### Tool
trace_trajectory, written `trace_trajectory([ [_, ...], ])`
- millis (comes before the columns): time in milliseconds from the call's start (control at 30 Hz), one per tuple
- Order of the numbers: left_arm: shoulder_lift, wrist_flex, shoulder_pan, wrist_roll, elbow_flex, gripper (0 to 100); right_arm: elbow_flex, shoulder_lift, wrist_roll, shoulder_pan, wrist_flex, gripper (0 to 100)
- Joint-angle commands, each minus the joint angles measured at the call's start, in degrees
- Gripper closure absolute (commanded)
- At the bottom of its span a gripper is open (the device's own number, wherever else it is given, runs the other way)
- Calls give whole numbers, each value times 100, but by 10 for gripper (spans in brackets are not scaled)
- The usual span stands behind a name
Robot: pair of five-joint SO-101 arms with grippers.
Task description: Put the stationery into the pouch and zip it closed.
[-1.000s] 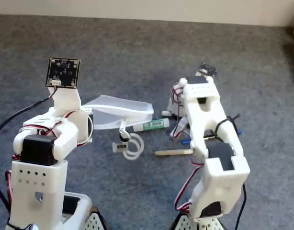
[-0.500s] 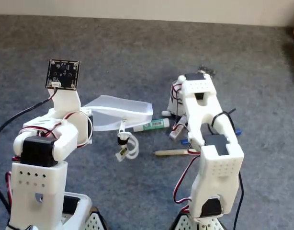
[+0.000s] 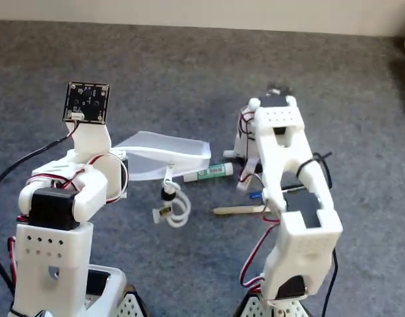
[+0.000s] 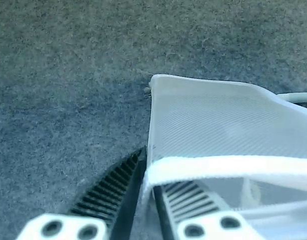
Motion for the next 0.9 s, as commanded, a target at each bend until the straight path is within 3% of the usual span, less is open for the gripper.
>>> trace_trajectory([
  [0,92,-141,-66,70,-48,986,-286,-822,255,-4,171,993],
  [667,92,-141,-66,70,-75,986,-198,-3002,316,-224,1323,993],
  [867,92,-141,-66,70,-75,986,998,-4330,308,-576,822,993],
])
